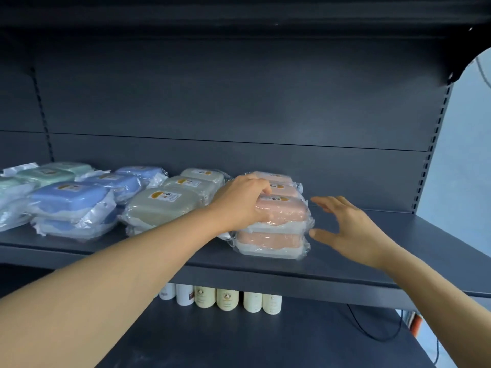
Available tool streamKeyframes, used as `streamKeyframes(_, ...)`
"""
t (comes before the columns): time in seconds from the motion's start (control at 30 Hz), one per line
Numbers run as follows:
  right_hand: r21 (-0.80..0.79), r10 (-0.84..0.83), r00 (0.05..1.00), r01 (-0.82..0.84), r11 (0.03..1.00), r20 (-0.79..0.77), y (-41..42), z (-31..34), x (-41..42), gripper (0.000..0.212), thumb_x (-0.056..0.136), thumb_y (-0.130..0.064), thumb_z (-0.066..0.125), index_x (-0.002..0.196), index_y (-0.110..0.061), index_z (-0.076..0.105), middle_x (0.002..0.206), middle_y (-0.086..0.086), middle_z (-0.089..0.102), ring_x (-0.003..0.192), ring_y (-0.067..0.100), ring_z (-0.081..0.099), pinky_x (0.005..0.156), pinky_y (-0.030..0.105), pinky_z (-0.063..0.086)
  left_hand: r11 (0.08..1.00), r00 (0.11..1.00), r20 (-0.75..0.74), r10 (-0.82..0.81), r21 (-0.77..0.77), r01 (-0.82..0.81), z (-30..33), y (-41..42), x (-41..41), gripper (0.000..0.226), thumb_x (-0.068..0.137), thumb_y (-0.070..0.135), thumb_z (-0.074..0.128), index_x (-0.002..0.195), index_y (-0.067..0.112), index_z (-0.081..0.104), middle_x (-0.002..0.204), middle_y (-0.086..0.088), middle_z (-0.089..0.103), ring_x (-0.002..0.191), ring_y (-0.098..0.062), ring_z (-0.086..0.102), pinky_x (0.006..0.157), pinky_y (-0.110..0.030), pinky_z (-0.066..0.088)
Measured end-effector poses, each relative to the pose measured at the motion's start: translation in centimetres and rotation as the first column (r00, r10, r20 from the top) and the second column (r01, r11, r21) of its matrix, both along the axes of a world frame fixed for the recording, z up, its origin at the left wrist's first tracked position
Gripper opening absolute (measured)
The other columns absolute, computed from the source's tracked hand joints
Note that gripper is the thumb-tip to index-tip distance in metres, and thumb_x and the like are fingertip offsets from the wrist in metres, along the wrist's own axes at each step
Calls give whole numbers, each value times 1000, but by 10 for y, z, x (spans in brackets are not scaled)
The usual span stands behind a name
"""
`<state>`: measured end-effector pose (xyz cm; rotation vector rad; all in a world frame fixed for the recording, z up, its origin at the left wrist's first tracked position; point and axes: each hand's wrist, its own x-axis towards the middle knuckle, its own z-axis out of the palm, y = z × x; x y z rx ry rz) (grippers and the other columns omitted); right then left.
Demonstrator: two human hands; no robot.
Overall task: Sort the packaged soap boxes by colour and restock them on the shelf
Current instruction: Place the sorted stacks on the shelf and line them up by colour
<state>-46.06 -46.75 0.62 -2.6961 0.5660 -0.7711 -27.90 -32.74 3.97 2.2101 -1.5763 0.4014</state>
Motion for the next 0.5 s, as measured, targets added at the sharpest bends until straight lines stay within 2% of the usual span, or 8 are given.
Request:
streamKeyframes(0.1, -34, 49, 998, -50, 998, -38, 8, 1, 11, 64, 87, -30, 63, 144, -27, 34, 139, -8, 39, 127, 13, 37, 97, 18, 25, 997, 999, -34, -40, 68, 43, -6, 4, 0, 44, 86, 26, 62, 128, 26, 51, 128, 5, 53, 117, -18, 47, 94, -35, 43)
streamKeyframes(0.23, -24, 46, 997, -48, 999, -66, 13, 8, 14, 67, 85, -33, 65, 144, -30, 32, 139, -7, 38, 128, 13, 35, 97, 19, 26, 995, 985, -160, -60, 68, 72, -1, 19, 1, 60, 86, 21, 60, 141, 23, 38, 128, 5, 50, 100, -12, 45, 84, -25, 39)
streamKeyframes(0.37, -57, 42, 998, -45, 997, -53, 16, 22, 13, 70, 83, -35, 67, 144, -29, 32, 142, -7, 37, 131, 14, 35, 99, 20, 27, 999, 975, -221, -38, 4, 39, 4, 40, 10, 64, 82, 26, 67, 139, 23, 39, 135, 5, 49, 121, -14, 45, 100, -33, 39)
streamKeyframes(0.5, -104, 56, 996, -63, 993, -66, 27, 33, 17, 70, 84, -36, 67, 144, -30, 32, 143, -6, 36, 131, 14, 34, 97, 18, 25, 1000, 977, -215, 9, 20, -5, 6, 64, 15, 67, 80, 28, 71, 139, 24, 40, 141, 6, 45, 128, -14, 41, 103, -32, 37)
